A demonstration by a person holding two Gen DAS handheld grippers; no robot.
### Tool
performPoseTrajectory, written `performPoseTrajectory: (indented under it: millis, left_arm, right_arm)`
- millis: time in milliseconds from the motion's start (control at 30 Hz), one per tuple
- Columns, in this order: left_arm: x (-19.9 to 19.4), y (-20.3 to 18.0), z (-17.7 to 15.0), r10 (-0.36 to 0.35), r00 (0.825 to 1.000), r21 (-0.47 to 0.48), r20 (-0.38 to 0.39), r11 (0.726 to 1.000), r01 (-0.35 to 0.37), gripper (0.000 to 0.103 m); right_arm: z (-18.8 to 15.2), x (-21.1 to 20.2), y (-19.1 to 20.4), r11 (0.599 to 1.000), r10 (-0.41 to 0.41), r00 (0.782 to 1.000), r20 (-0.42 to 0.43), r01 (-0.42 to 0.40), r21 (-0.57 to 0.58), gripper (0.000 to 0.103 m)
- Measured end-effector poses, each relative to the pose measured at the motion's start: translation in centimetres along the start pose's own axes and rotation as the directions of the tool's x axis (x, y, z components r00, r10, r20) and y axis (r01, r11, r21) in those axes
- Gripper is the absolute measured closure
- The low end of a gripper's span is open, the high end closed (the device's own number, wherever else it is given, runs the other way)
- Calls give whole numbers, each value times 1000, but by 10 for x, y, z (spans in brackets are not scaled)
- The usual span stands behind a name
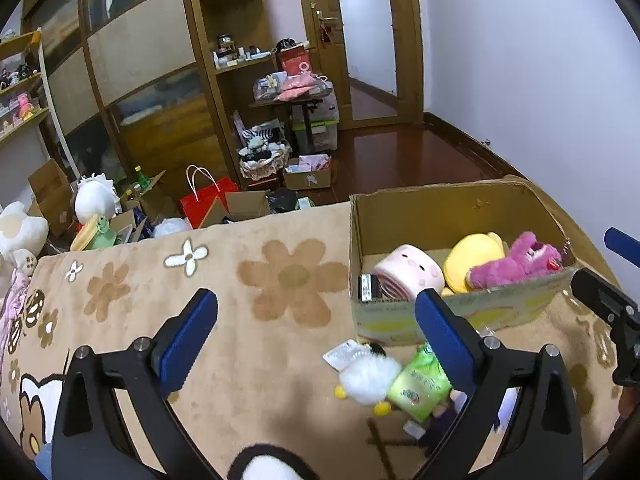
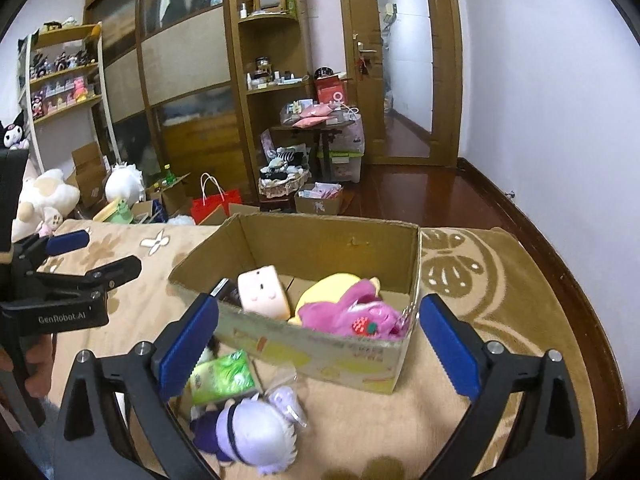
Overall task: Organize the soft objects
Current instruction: 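Open both tools to release tissue pack and pink bear into box, then grasp white fluffy plush with left tool while right tool grasps white-purple doll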
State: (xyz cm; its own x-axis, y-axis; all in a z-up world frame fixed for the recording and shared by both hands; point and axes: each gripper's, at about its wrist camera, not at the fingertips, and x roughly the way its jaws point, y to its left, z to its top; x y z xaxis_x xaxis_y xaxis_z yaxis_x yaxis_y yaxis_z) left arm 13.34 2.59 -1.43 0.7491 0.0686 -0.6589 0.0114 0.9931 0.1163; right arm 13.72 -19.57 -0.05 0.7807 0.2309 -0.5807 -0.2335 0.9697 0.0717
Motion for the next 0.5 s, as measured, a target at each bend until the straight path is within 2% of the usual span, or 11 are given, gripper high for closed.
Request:
performPoseTrajectory:
  millis: [100,500]
  left_arm:
    - [-2,3,-3,-1,1000,-1,-18,1000,1,4]
    - [12,8,-14,-11,992,-1,-128,1000,11,4]
  right_arm:
    - [-5,-8,4,1000,-21,1000,-7,21,4,0]
    - [-34,-9,24,1000,-13,994,-105,12,-3,0]
